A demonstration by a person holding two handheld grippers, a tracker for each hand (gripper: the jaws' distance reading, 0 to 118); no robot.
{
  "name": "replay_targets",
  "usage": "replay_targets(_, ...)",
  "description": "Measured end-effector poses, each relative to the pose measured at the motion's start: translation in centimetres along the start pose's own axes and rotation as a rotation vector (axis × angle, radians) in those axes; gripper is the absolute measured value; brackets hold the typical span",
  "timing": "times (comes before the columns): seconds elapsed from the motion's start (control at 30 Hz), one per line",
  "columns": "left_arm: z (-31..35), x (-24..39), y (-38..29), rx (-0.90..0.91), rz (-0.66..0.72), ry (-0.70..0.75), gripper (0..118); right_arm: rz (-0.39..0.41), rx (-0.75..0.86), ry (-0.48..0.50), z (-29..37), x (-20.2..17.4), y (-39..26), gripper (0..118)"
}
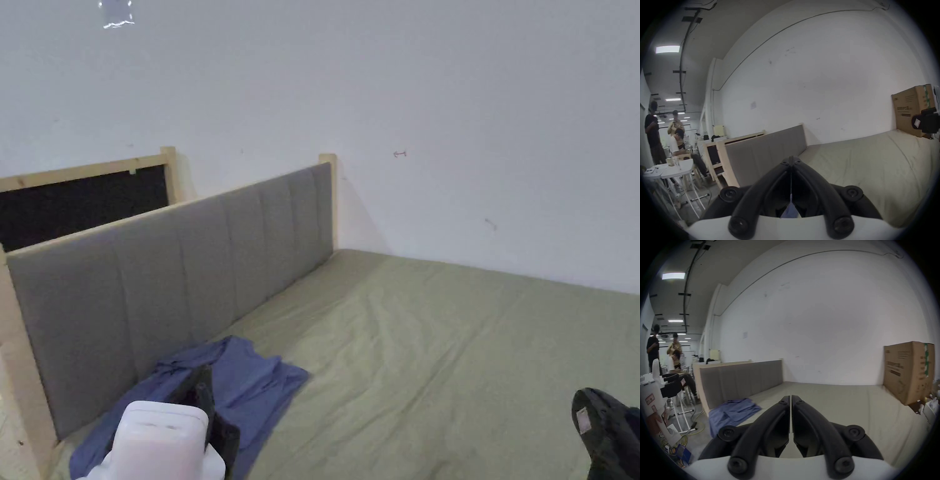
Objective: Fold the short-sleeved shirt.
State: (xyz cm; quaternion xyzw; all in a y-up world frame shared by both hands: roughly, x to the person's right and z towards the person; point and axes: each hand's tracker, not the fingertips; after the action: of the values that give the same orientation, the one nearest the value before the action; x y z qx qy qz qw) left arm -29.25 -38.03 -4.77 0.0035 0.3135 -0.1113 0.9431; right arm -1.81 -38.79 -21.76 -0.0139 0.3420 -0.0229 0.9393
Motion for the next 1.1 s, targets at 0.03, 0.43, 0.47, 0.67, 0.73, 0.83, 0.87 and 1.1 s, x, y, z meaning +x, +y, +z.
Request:
replay_targets(0.03, -0.1, -0.6, -0.1, -0.014, 0.016, -0.001, 0, -0.002, -0.004, 0.012, -0.5, -0.3, 0.0, 2)
replay_targets(0.43, -26.7, -7.9, -0.4, -0.676, 0.311, -0.346, 4, -0.058, -0.141, -0.010, -1.4, 3.8, -0.8, 2)
replay_targets(0.47, -29.8, -7.8, -2.6, -0.763, 0.334, -0.371, 20, -0.091, -0.159, -0.019, -1.4, 4.3, -1.1, 2)
replay_targets(0.67, -38.7, -5.4, -14.1, -0.952, 0.289, -0.248, 118, -0.135, -0.310, -0.121, -3.1, 6.8, -3.6, 2)
replay_targets(0.73, -41.3, -4.5, -18.1, -0.993, 0.211, -0.225, 111, -0.112, -0.353, -0.150, -4.0, 7.3, -4.3, 2)
replay_targets(0.83, -43.8, -2.7, -21.7, -1.106, 0.129, -0.303, 112, -0.103, -0.397, -0.164, -5.5, 7.6, -5.2, 2)
replay_targets(0.87, -47.0, -3.1, -25.0, -1.198, 0.093, -0.356, 111, -0.111, -0.409, -0.166, -6.1, 7.5, -5.5, 2)
replay_targets(1.1, -45.8, -2.7, -26.7, -1.186, 0.072, -0.361, 115, -0.164, -0.445, -0.109, -7.9, 5.4, -6.9, 2)
